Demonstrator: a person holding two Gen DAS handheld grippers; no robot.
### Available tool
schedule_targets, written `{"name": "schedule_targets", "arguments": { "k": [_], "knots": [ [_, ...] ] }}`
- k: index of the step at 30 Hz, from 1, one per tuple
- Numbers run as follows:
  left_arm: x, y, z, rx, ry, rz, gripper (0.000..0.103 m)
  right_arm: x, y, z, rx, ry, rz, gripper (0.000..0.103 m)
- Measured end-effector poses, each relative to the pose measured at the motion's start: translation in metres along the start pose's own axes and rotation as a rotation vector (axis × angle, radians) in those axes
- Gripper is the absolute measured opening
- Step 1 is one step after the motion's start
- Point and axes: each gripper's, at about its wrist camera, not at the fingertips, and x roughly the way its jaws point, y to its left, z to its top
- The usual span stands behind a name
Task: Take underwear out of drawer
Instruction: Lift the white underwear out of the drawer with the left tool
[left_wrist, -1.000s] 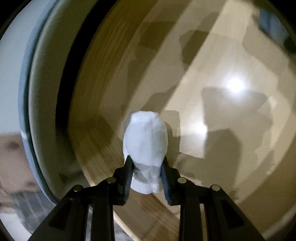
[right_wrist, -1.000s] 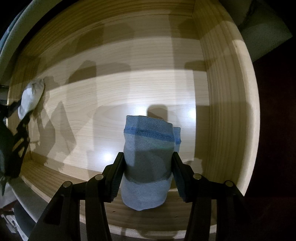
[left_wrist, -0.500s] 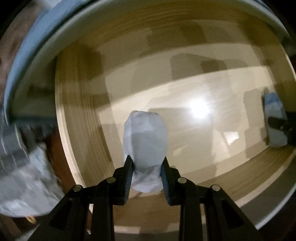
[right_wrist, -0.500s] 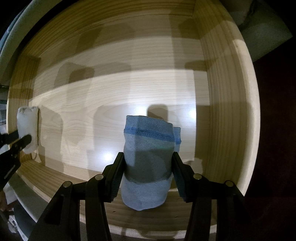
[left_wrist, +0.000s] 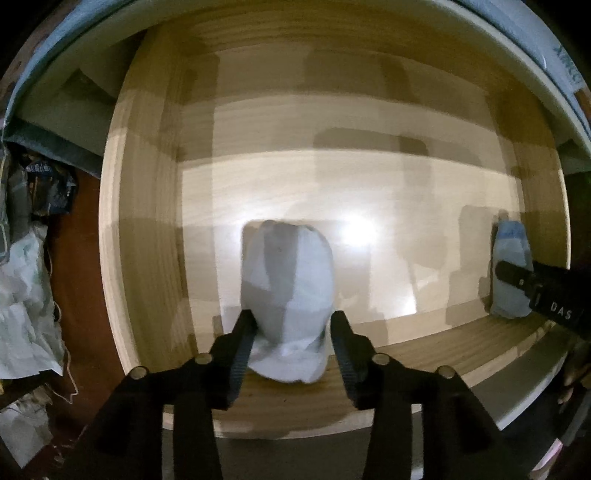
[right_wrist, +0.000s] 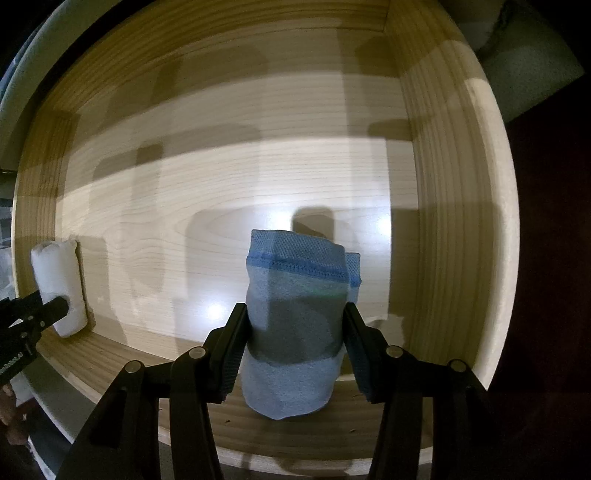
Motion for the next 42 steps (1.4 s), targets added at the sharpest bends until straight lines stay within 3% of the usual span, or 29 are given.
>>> {"name": "schedule_targets", "arguments": {
  "k": [4, 12, 20, 27, 42],
  "knots": [
    [-0.002, -0.001, 0.000, -0.009, -0.023, -0.009, 0.055, 0.000, 0.000, 0.000, 0.001, 0.000, 0.000, 0.048],
    [0.004, 0.007, -0.013, 0.008, -0.040, -0.024, 0.059, -0.001, 0.001, 0.000, 0.002, 0.000, 0.000, 0.048],
    [0.020, 0.002, -0.013, -0.003, 0.017, 0.014, 0.060, -0.002, 0.001, 0.000, 0.002, 0.001, -0.002, 0.048],
    [0.032, 0.012, -0.013, -0.065, 0.060, -0.021, 0.060, -0.006, 0.010, 0.002, -0.003, 0.010, -0.015, 0.049],
    [0.043, 0.027, -0.004, -0.096, 0.084, -0.032, 0.057, 0.003, 0.025, 0.004, -0.083, 0.079, -0.090, 0.053]
  ]
}}
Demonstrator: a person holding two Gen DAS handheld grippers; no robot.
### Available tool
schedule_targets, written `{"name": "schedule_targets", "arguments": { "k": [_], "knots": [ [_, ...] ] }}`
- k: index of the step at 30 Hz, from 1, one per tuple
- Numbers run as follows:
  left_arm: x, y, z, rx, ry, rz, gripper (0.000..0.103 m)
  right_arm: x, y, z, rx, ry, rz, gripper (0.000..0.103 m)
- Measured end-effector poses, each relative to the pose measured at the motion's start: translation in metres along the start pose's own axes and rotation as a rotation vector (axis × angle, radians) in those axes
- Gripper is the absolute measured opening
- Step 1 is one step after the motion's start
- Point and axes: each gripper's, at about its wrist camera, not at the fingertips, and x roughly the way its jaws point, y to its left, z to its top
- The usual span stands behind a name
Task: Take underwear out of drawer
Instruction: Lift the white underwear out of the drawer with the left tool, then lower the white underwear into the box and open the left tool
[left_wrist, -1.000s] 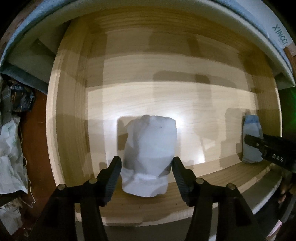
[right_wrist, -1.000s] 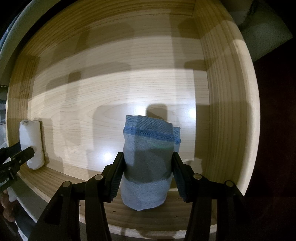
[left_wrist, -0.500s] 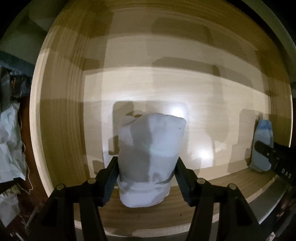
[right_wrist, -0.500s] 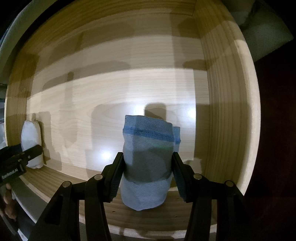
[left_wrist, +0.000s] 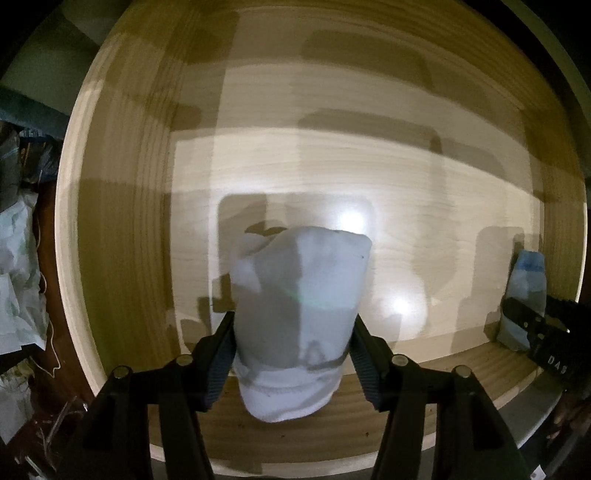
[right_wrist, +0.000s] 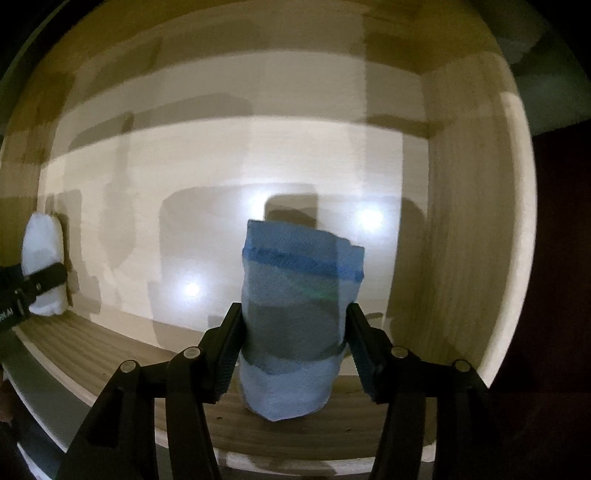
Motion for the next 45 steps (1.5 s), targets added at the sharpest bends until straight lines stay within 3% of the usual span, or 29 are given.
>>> {"name": "schedule_targets", "arguments": {
  "k": [12, 23, 39, 45],
  "knots": [
    [-0.014, -0.007, -0.010, 0.025, -0.055, 0.045, 0.046, 0.004, 0.012, -0.002, -0.022, 0.024, -0.028, 0.054],
    [-0.048, -0.024, -0.032, 0.077, -0.149, 0.048, 0.045, 0.009, 0.020, -0.001, -0.028, 0.026, -0.036, 0.054],
    [-0.148, -0.039, -0.077, 0.177, -0.367, 0.019, 0.045, 0.006, 0.018, -0.001, -0.026, 0.024, -0.033, 0.053],
    [-0.208, -0.038, -0.091, 0.205, -0.512, 0.014, 0.045, 0.005, 0.018, -0.001, -0.025, 0.023, -0.034, 0.052]
  ]
}}
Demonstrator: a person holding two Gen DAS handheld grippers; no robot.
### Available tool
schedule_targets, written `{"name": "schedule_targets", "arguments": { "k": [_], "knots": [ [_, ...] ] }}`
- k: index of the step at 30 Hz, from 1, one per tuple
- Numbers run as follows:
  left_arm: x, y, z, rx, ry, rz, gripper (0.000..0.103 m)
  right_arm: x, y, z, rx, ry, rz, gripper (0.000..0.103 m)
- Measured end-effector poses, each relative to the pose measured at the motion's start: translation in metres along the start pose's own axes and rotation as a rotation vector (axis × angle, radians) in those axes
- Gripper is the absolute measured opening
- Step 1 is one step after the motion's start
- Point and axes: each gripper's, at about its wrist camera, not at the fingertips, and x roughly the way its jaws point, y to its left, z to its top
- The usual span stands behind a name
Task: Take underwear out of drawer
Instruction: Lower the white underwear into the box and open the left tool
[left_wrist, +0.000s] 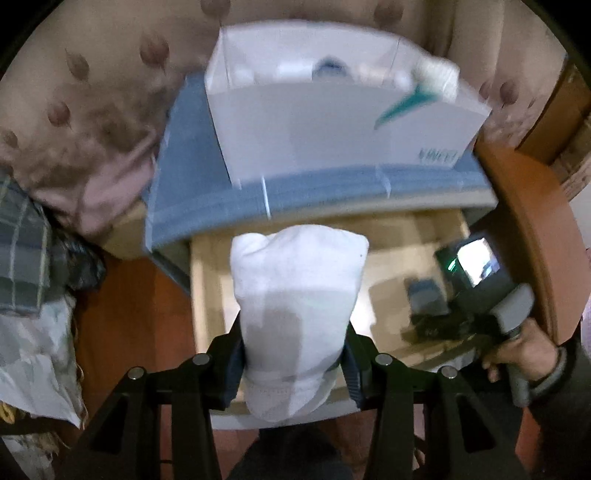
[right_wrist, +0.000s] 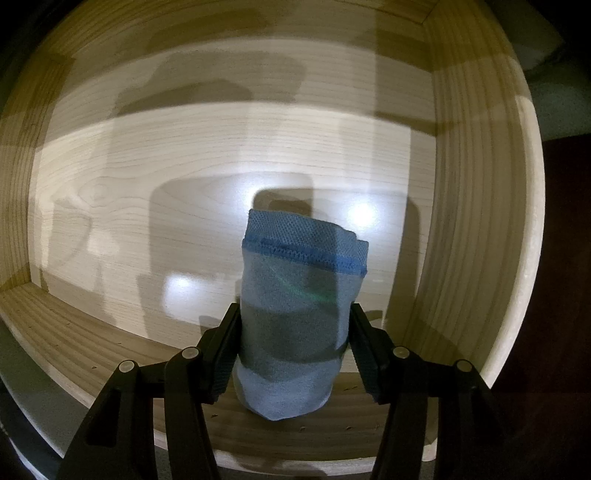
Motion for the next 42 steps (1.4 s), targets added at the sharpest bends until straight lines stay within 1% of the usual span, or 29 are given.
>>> {"name": "schedule_targets", "arguments": {
  "k": [4, 8, 11, 15, 19, 20, 22, 25, 28, 30, 33, 38, 42],
  "knots": [
    [-0.039, 0.003, 0.021, 0.005, -0.111, 0.004, 0.045, -0.002, -0.001, 0.000, 0.001, -0.004, 0.000, 0.052],
    [-0.074, 0.004, 0.049, 0.018, -0.236, 0.029, 0.045, -0.004, -0.001, 0.000, 0.002, -0.006, 0.002, 0.052],
    [-0.084, 0.004, 0.073, 0.020, -0.302, 0.029, 0.045, -0.005, -0.002, 0.000, 0.005, -0.008, 0.006, 0.052],
    [-0.081, 0.003, 0.105, 0.033, -0.342, 0.040, 0.045, -0.006, -0.003, 0.000, 0.007, -0.010, 0.008, 0.051],
    [-0.063, 0.003, 0.137, 0.029, -0.350, 0.062, 0.045, -0.004, -0.004, -0.003, 0.013, -0.017, 0.015, 0.051],
    [-0.054, 0.003, 0.146, 0.036, -0.337, 0.057, 0.046, -0.004, -0.005, -0.003, 0.014, -0.019, 0.017, 0.051],
    [-0.037, 0.002, 0.161, 0.030, -0.308, 0.083, 0.045, -0.003, -0.005, -0.003, 0.015, -0.019, 0.018, 0.051],
    [-0.009, 0.004, 0.176, 0.023, -0.266, 0.086, 0.046, -0.003, -0.005, -0.003, 0.019, -0.020, 0.022, 0.051],
    [0.011, 0.006, 0.182, 0.005, -0.225, 0.077, 0.046, -0.003, -0.007, -0.003, 0.025, -0.021, 0.027, 0.051],
    [0.023, 0.005, 0.182, -0.004, -0.199, 0.100, 0.048, -0.003, -0.007, -0.002, 0.028, -0.022, 0.031, 0.051],
    [0.032, 0.005, 0.180, -0.004, -0.180, 0.119, 0.049, -0.002, -0.010, -0.002, 0.031, -0.023, 0.036, 0.051],
    [0.034, 0.003, 0.179, 0.004, -0.170, 0.123, 0.050, -0.003, -0.010, -0.001, 0.030, -0.024, 0.036, 0.051],
    [0.029, 0.002, 0.176, 0.005, -0.162, 0.106, 0.057, -0.003, -0.009, -0.001, 0.030, -0.024, 0.036, 0.051]
  ]
}}
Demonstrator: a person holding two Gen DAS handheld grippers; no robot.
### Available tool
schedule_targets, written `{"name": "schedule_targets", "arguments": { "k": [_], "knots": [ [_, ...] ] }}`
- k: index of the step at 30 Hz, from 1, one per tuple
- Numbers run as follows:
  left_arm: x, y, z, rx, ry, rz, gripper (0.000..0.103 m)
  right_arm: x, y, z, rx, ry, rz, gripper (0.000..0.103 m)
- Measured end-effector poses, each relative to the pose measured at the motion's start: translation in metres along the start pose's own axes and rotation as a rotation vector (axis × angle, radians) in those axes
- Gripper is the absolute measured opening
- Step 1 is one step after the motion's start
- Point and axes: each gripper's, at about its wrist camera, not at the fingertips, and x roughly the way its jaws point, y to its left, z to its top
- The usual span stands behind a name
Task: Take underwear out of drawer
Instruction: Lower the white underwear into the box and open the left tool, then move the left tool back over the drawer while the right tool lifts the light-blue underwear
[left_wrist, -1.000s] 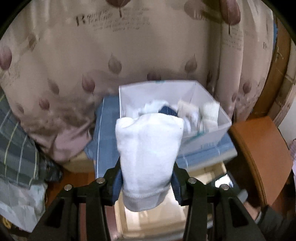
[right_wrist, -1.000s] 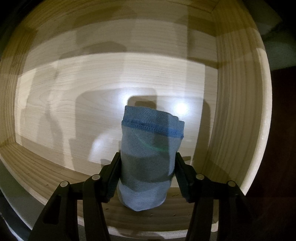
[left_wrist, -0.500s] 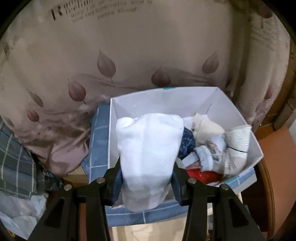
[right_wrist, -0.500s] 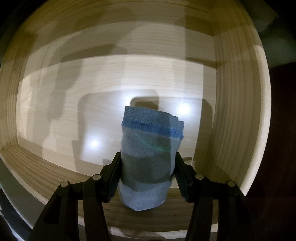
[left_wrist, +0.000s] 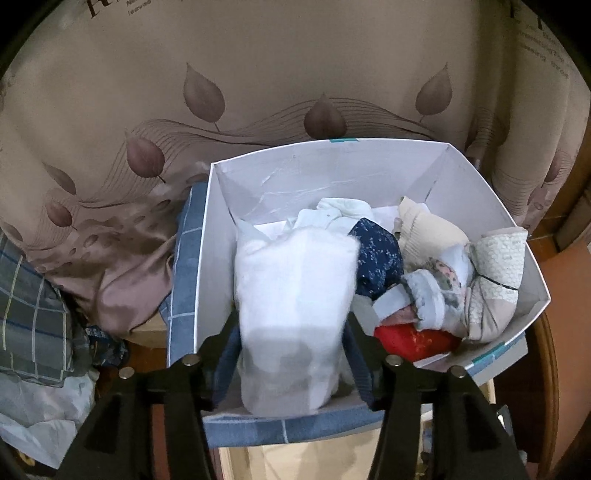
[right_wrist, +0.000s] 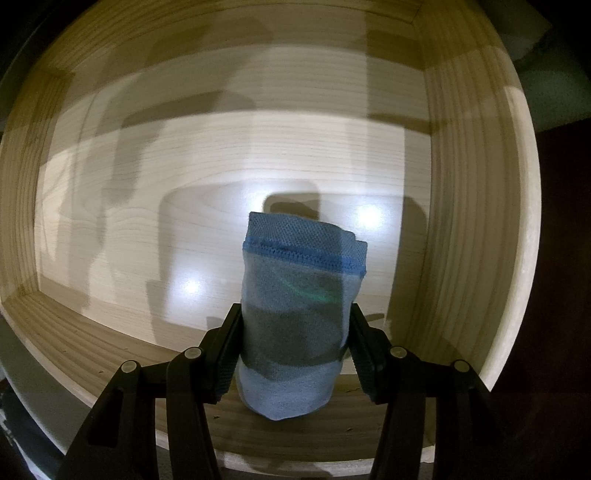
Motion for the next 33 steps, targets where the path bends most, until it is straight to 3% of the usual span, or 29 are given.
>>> {"name": "schedule_targets", "arguments": {
  "k": [8, 13, 16, 21, 33],
  "knots": [
    [-0.032, 0.006, -0.009, 0.001, -0.044, -0.011, 0.058, 0.000, 0.000, 0.000, 0.000, 0.001, -0.003, 0.051],
    [-0.063, 0.007, -0.034, 0.074, -0.124, 0.065, 0.058, -0.001, 0.002, 0.000, 0.002, 0.002, -0.006, 0.051],
    [-0.079, 0.009, -0.058, 0.103, -0.136, 0.070, 0.058, -0.001, 0.004, 0.000, 0.002, 0.003, -0.011, 0.050],
    [-0.085, 0.022, -0.108, 0.056, -0.097, 0.027, 0.058, -0.002, 0.006, 0.000, 0.000, 0.002, -0.013, 0.050],
    [-0.031, 0.033, -0.198, -0.148, 0.026, 0.071, 0.058, -0.004, 0.006, -0.002, 0.003, -0.015, -0.023, 0.047]
  ]
}}
